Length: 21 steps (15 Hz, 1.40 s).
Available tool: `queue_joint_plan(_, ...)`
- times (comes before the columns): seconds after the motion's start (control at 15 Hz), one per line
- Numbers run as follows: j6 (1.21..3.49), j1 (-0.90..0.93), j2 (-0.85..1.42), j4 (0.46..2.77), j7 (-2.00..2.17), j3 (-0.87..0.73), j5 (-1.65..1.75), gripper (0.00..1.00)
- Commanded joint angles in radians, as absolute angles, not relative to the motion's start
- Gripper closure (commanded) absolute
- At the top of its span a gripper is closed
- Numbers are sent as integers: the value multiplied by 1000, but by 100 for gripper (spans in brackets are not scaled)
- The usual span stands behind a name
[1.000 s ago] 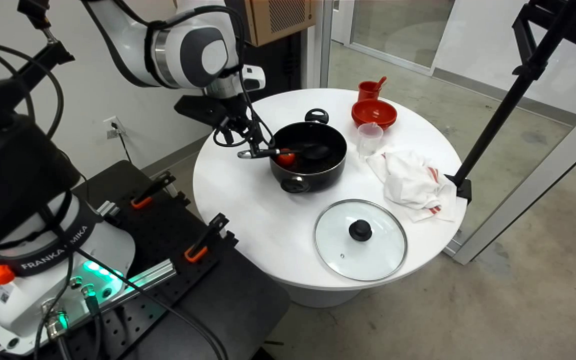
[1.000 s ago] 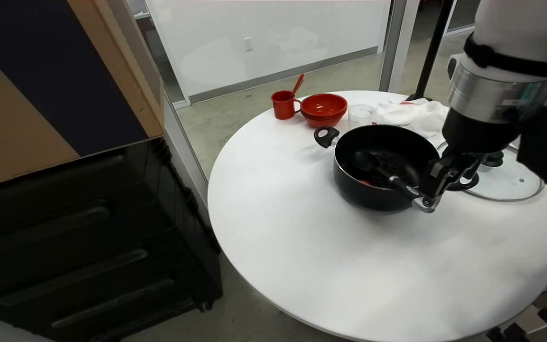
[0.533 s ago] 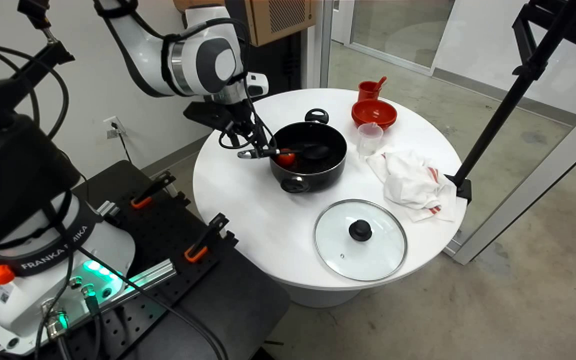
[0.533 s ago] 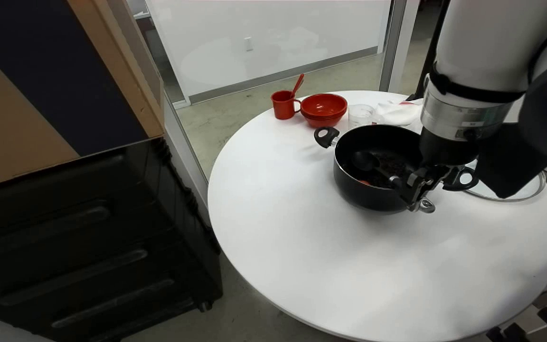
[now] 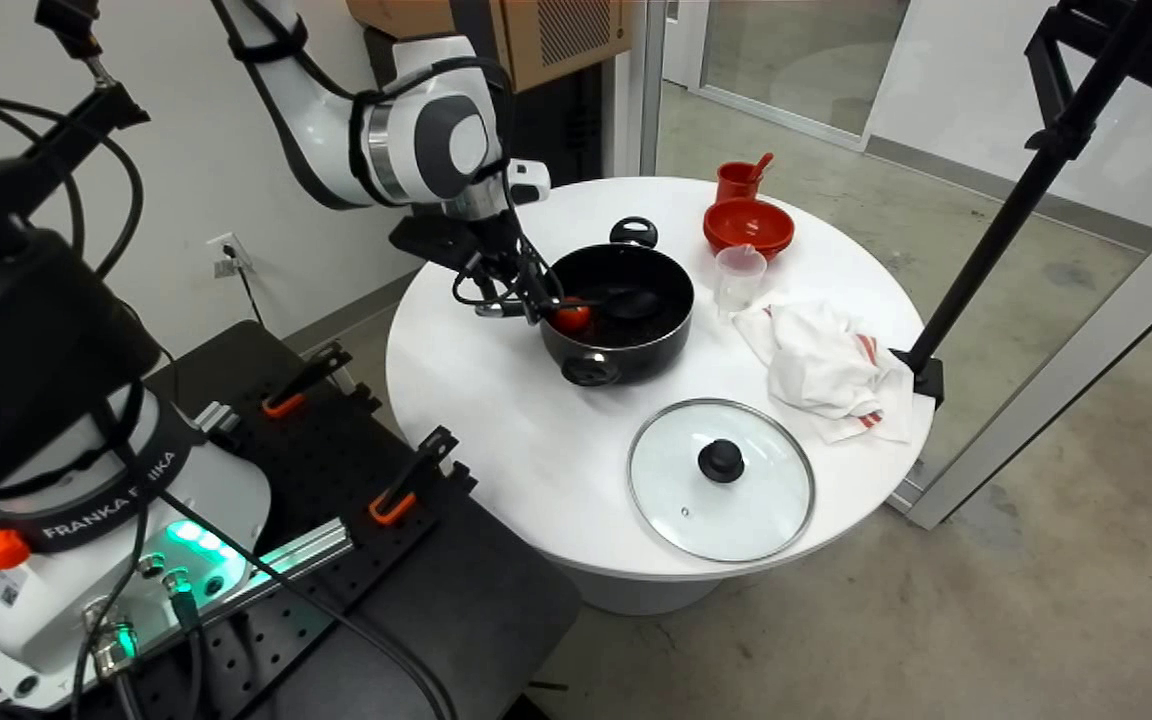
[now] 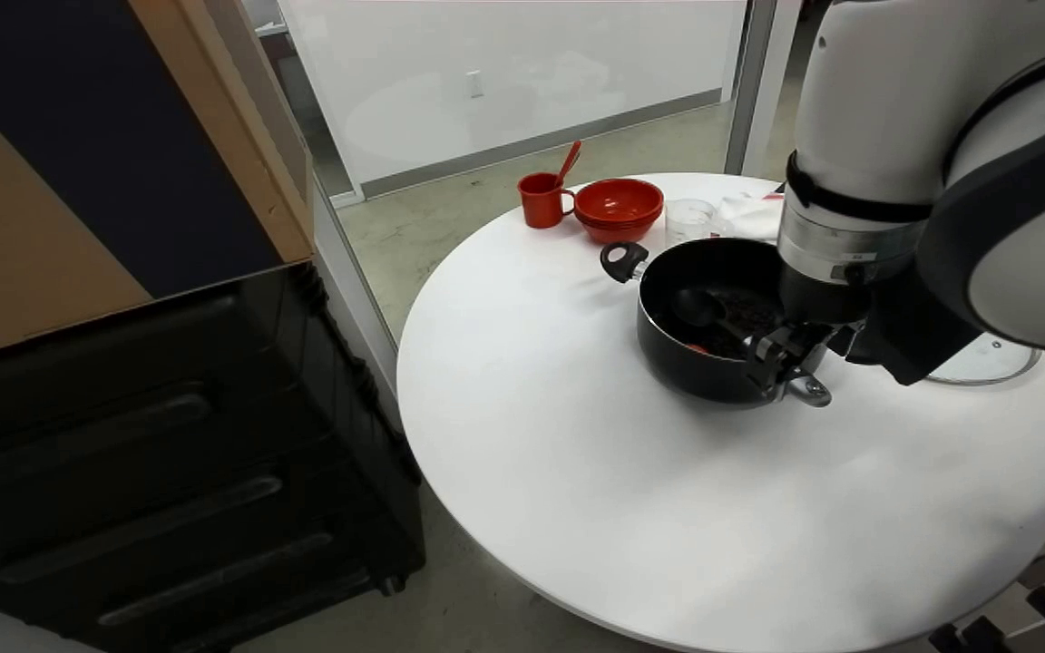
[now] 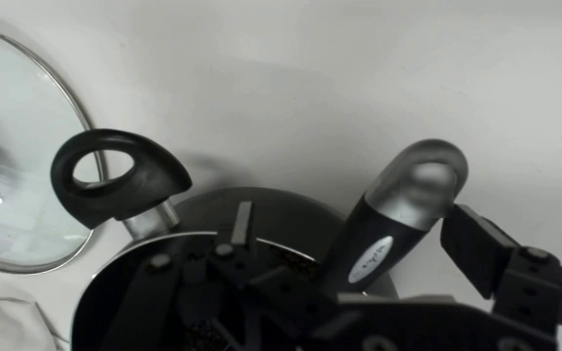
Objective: Use the black serving spoon in the black pot to stir its contents
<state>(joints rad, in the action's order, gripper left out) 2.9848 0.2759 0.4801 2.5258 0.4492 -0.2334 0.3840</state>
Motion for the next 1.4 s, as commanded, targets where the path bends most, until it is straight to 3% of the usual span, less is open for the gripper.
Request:
queue_joint_plan(0.0, 3017, 355, 532, 2499, 429, -294, 315, 28)
queue_joint_plan(0.6, 2993, 402, 545, 2493, 397, -311, 229, 92)
queue_joint_plan(0.8, 2978, 391, 527, 2500, 380, -295, 215, 99)
queue_joint_plan(1.07, 2939, 377, 500, 2501, 362, -275, 192, 100)
queue_joint_plan(1.13, 2929, 375, 498, 2498, 362, -272, 187, 83)
queue_joint_plan(1.33, 2904, 371, 496, 2490, 362, -272, 188, 60)
